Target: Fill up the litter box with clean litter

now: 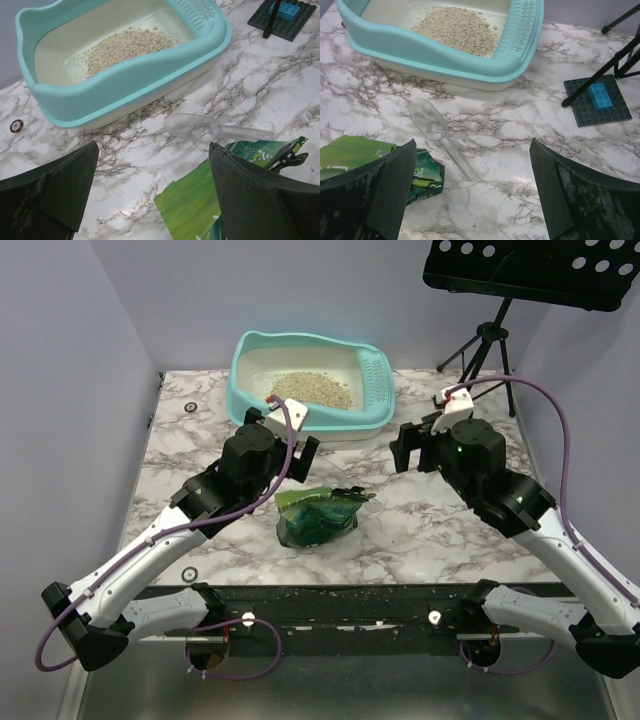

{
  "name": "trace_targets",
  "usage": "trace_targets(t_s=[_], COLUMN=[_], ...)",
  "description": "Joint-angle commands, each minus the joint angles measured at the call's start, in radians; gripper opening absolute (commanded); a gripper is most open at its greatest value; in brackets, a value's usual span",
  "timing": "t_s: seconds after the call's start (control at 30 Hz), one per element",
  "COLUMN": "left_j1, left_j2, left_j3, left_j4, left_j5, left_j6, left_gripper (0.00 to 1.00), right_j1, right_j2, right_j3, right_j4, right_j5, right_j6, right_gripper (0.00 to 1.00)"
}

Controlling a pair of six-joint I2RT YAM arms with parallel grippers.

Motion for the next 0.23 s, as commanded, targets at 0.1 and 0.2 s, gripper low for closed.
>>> trace_targets(t_s=[0.1, 0.2], left_j1=[0.0, 0.002], left_j2=[-0.015, -0.026], left_j3=[0.023, 0.017], left_j4=[0.006, 0.009], left_j5=[-0.034, -0.051], left_j6=[-0.045, -0.049], left_gripper=[0.99, 0.99], right_j1=[-0.002, 0.0], right_j2=[-0.088, -0.1], right_j3=[-0.091, -0.082], right_j4=[0.109, 0.119], right_j5=[0.136, 0.129], right_j6=[0.024, 0.028], right_gripper=[1.0, 1.0])
